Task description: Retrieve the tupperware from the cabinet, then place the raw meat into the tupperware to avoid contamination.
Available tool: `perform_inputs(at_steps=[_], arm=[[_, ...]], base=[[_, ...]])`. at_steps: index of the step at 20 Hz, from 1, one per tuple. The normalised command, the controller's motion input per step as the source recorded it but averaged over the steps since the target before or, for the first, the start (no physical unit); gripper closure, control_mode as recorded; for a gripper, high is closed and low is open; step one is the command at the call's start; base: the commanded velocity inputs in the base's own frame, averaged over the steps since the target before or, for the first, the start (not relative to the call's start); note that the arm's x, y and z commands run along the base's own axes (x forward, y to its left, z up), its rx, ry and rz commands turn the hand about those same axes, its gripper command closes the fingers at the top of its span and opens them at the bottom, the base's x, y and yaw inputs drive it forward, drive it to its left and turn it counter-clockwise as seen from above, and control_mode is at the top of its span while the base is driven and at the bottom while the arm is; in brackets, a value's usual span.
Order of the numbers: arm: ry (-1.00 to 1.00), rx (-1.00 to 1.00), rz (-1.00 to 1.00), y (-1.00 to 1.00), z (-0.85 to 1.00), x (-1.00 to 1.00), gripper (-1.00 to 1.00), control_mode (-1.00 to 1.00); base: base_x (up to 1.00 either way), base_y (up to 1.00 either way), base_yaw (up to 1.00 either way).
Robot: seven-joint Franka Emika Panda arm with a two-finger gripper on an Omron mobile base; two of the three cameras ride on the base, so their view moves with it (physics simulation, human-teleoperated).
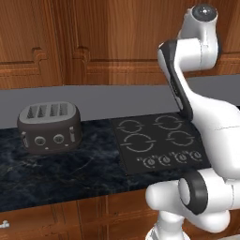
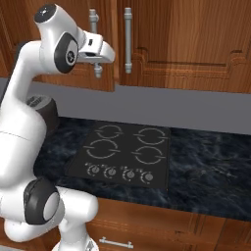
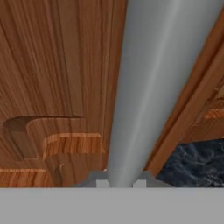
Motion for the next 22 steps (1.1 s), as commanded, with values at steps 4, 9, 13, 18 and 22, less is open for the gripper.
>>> perform_inputs(at_steps=[4, 9, 13, 18, 22], arm=[[0.0, 0.0, -0.07, 0.49, 0.0, -0.94, 1.0, -1.0], [-0.07, 0.0, -0.01, 0.65, 0.0, -1.0, 1.0, -1.0], [-0.08, -0.01, -0.02, 0.68, 0.0, -1.0, 1.0, -1.0], [-0.04, -0.01, -0.05, 0.62, 0.0, -0.55, 1.0, -1.0], [-0.03, 0.0, -0.11, 0.45, 0.0, -0.24, -1.0, -1.0]], base=[[0.0, 0.0, 0.0], [0.0, 0.0, 0.0], [0.0, 0.0, 0.0], [0.0, 0.0, 0.0], [0.0, 0.0, 0.0]])
